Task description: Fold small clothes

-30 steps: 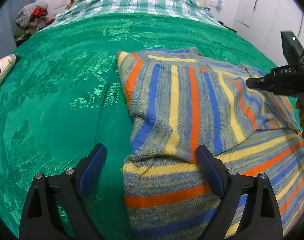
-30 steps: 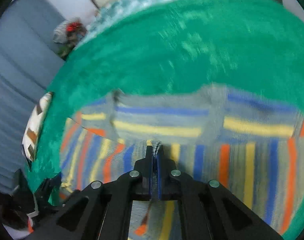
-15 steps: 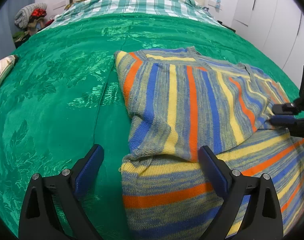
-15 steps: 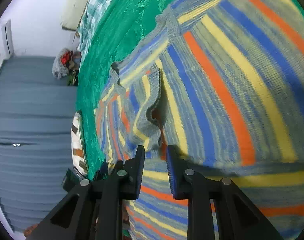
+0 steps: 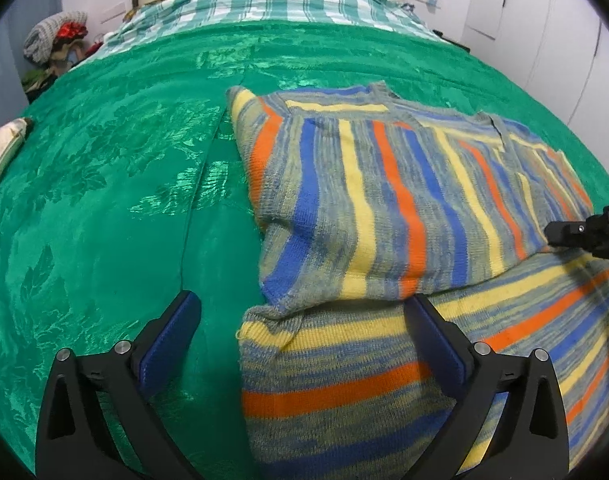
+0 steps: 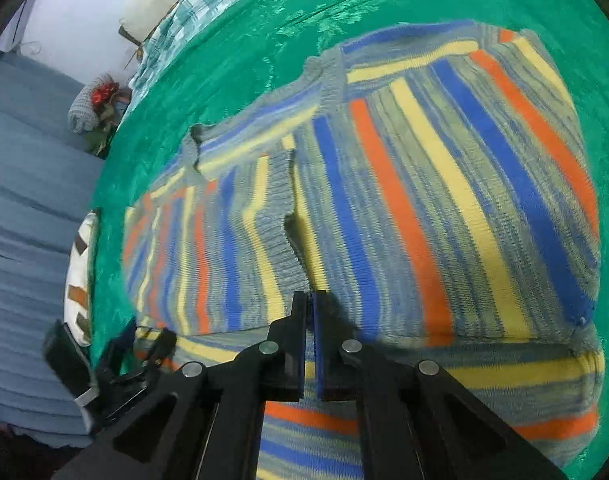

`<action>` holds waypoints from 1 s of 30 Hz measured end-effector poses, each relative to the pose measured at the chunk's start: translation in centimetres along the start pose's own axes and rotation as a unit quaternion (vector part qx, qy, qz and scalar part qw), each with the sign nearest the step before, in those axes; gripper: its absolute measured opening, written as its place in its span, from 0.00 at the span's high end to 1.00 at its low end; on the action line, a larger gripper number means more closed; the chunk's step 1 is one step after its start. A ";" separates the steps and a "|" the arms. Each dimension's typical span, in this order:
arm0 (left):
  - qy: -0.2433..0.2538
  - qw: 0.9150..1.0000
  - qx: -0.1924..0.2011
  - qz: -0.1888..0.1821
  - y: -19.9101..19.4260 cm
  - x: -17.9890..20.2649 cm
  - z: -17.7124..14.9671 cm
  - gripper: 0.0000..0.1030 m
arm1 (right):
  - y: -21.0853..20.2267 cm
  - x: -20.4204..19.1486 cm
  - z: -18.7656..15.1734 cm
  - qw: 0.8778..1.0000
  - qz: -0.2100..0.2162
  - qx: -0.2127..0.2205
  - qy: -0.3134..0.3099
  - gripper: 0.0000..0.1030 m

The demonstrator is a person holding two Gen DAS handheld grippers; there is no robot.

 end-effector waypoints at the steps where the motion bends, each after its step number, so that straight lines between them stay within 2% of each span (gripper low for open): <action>1: 0.002 1.000 -0.012 -0.002 -0.2 0.0 0.0 0.01 | -0.2 0.0 0.0 1.000 -0.001 0.002 -0.001 0.97; 2: 0.001 1.000 -0.026 -0.008 -0.8 -0.2 0.0 0.02 | -0.5 -0.1 -0.1 1.000 0.002 0.004 0.000 0.96; 4: -0.013 0.999 -0.029 -0.038 -2.5 -0.8 -0.3 0.02 | -1.6 -0.4 -0.3 1.000 0.003 0.006 -0.006 0.91; 5: -0.023 0.998 -0.017 -0.063 -4.1 -1.3 -0.6 0.02 | -2.3 -0.6 -0.4 1.000 -0.001 0.013 -0.015 0.89; 9: -0.054 0.995 0.039 -0.073 -7.9 -2.5 -0.2 0.03 | -5.8 -2.4 0.3 0.996 -0.017 0.062 -0.066 0.88; 10: -0.059 0.993 0.051 -0.084 -8.5 -2.4 0.4 0.04 | -5.9 -3.0 0.7 0.995 -0.007 0.066 -0.075 0.88; 12: -0.061 0.989 0.067 -0.117 -8.6 -1.3 2.0 0.15 | -5.6 -4.1 1.5 0.994 0.028 0.062 -0.089 0.88; 14: -0.052 0.989 0.052 -0.131 -7.1 0.1 3.2 0.45 | -4.3 -5.3 2.1 0.992 0.070 0.047 -0.098 0.88; 15: -0.047 0.989 0.039 -0.134 -6.0 0.7 3.5 0.55 | -3.5 -5.7 2.2 0.991 0.079 0.037 -0.100 0.88; 16: -0.044 0.991 0.017 -0.128 -4.5 1.2 3.7 0.80 | -2.2 -5.9 2.3 0.992 0.078 0.026 -0.099 0.88; 17: -0.045 0.994 -0.016 -0.101 -2.5 1.3 3.5 0.96 | -1.0 -6.0 2.3 0.993 0.068 0.015 -0.099 0.88; 19: -0.065 0.995 -0.054 -0.049 0.0 0.2 2.6 0.98 | 1.1 -4.9 1.9 0.996 0.021 -0.007 -0.091 0.88; 20: -0.084 0.994 -0.052 -0.056 0.3 -0.7 1.9 0.98 | 1.8 -4.3 1.7 0.996 0.008 -0.012 -0.086 0.89; 22: -0.093 0.993 -0.047 -0.055 0.0 -1.2 1.4 0.98 | 2.1 -3.4 1.3 0.997 0.018 -0.001 -0.075 0.93; 24: -0.065 0.996 -0.050 -0.029 -0.3 -0.4 1.4 0.98 | 2.0 -3.1 1.2 0.997 0.022 0.005 -0.072 0.94; 27: -0.053 0.997 -0.057 -0.018 -0.8 -0.3 1.3 0.98 | 1.4 -3.3 0.9 0.996 0.003 0.008 -0.085 0.94; 28: -0.056 0.996 -0.062 -0.020 -1.2 -0.5 1.1 0.97 | 1.0 -3.0 0.9 0.996 -0.005 0.009 -0.087 0.94; 30: -0.065 0.996 -0.065 -0.021 -2.8 -0.8 0.4 0.95 | -0.5 -2.3 0.0 0.996 -0.026 0.015 -0.083 0.86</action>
Point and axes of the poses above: each gripper's, at about its wrist camera, not at the fingertips, and y roughly the way its jaws point, x to its right, z to its top, the point moved 4 cm from there along y, roughly the way its jaws point, and after that the axes turned 7 degrees about -x, right-handed, at the moved point
